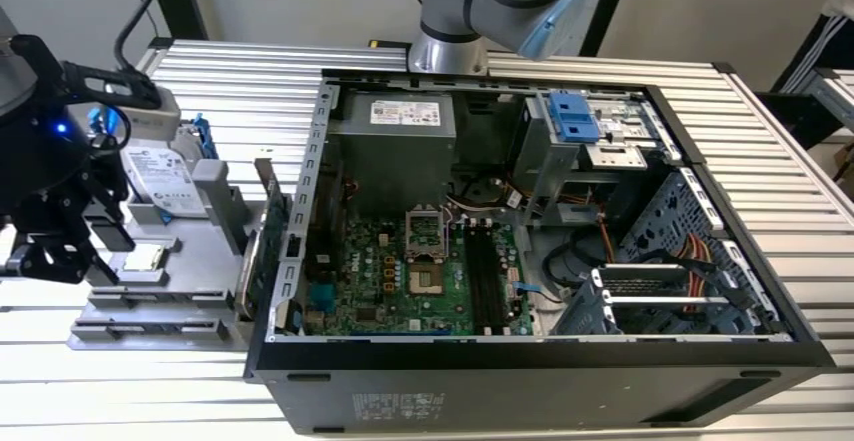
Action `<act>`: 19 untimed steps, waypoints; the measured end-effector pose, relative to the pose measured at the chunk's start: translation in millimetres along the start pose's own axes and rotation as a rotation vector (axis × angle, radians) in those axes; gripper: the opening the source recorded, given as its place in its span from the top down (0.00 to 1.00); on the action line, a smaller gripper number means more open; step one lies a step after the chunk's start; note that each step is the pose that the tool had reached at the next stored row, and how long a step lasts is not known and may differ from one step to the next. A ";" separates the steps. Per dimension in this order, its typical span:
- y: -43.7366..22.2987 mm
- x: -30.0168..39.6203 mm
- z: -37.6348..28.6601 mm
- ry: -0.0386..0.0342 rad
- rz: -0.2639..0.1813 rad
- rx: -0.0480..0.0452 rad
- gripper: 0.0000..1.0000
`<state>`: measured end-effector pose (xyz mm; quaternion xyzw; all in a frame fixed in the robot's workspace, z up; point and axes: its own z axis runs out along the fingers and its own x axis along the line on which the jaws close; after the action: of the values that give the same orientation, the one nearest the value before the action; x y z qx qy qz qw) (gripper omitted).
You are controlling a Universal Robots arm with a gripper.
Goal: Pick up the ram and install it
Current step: 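Pick up the ram and move it above insertion slot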
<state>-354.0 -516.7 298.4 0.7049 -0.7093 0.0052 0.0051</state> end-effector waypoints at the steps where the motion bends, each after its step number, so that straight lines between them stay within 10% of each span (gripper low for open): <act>1: 0.0 0.0 0.4 0.0000 0.000 0.0000 0.00; 19: 0.0 -0.1 5.9 0.0000 0.000 0.0000 0.00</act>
<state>-354.0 -516.7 292.5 0.7049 -0.7093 0.0051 0.0051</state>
